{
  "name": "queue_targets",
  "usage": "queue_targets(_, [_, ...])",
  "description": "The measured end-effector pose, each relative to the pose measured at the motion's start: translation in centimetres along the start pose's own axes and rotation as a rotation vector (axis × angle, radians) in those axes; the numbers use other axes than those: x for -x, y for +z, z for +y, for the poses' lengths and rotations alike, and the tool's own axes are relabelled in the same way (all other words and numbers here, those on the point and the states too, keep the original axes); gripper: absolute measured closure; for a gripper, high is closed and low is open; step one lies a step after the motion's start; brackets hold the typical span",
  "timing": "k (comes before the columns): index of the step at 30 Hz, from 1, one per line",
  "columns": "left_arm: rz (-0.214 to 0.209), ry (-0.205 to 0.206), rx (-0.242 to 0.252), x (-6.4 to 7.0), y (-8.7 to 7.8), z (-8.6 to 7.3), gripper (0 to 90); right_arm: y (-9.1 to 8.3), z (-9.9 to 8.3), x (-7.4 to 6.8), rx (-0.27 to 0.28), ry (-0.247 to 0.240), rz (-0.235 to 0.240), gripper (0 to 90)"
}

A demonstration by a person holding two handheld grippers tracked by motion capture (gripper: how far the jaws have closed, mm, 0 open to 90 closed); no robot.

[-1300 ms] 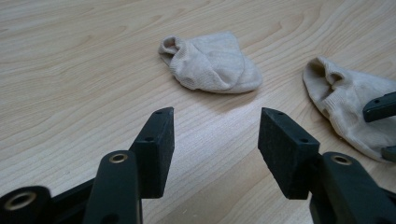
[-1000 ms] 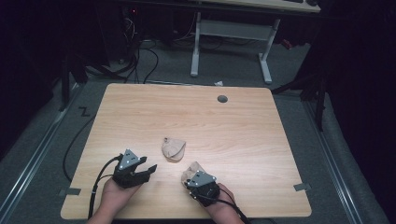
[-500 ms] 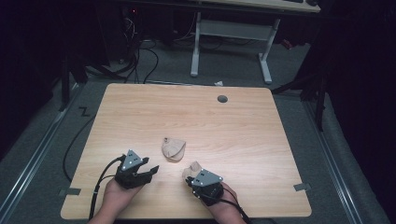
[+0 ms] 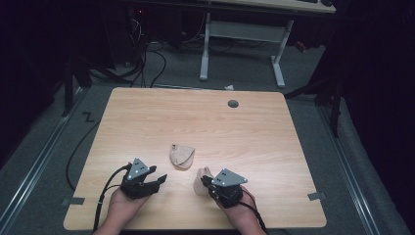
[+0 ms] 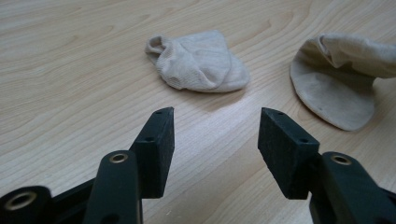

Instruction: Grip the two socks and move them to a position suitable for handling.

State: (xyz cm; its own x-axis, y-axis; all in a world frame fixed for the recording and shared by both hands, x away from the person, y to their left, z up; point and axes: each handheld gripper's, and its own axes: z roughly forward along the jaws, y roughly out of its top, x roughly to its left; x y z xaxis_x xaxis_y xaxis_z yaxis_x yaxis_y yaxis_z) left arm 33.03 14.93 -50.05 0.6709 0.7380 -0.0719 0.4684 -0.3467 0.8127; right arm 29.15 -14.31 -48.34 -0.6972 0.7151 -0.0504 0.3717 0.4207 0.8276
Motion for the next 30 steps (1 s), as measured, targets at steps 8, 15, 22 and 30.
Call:
queue_targets(8, [-0.015,0.033,-0.012,1.4,0.8,0.1,53.3,-1.1,-0.1,1.4,0.031,0.029,-0.026,85.6])
queue_targets(15, [-0.060,0.035,-0.017,3.7,2.5,0.4,72.5,-1.4,-0.4,2.5,0.036,0.048,-0.045,85.6])
queue_targets(22, [-0.120,0.122,-0.034,7.0,4.7,1.3,89.9,-1.3,-0.8,3.0,0.026,0.066,-0.045,85.6])
queue_targets(30, [-0.180,0.161,-0.059,9.9,6.5,1.7,89.8,-1.4,-1.0,3.1,0.025,0.068,-0.045,85.6])
